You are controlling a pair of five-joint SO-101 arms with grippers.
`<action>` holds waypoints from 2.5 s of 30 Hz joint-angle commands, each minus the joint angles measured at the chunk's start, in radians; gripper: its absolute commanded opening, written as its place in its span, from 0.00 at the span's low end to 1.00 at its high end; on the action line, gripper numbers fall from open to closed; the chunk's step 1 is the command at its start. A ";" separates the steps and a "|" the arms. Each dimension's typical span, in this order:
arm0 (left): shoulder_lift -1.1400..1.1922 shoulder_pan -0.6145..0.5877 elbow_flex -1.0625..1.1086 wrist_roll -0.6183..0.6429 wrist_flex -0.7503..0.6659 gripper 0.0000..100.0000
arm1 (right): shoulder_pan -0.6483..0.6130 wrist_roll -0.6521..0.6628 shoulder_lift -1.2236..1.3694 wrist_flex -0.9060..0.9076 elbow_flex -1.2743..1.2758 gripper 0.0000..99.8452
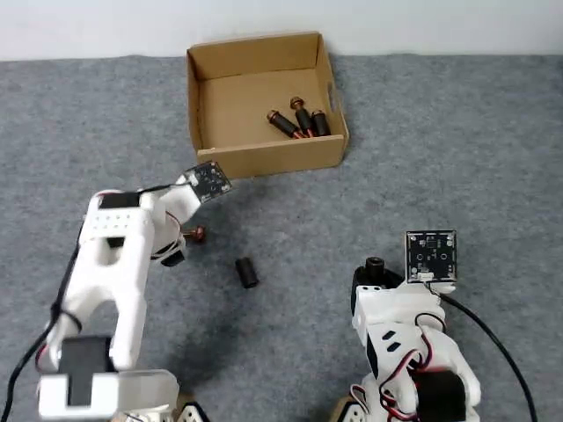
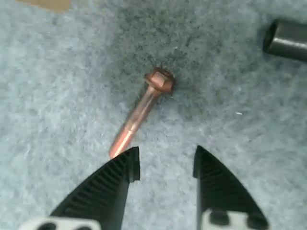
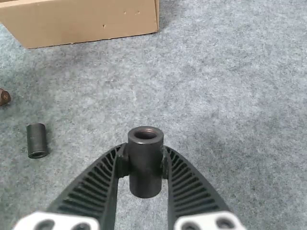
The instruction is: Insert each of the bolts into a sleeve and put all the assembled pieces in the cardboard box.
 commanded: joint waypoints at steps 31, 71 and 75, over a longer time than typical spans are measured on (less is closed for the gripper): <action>0.384 0.032 -0.375 -0.037 0.020 0.17 | 0.045 0.012 0.007 -0.012 0.002 0.01; 0.417 0.169 -0.496 0.066 0.287 0.01 | 0.045 0.009 -0.001 -0.022 0.003 0.01; 0.325 0.226 -0.496 0.339 0.327 0.01 | 0.045 0.011 -0.001 -0.022 0.003 0.01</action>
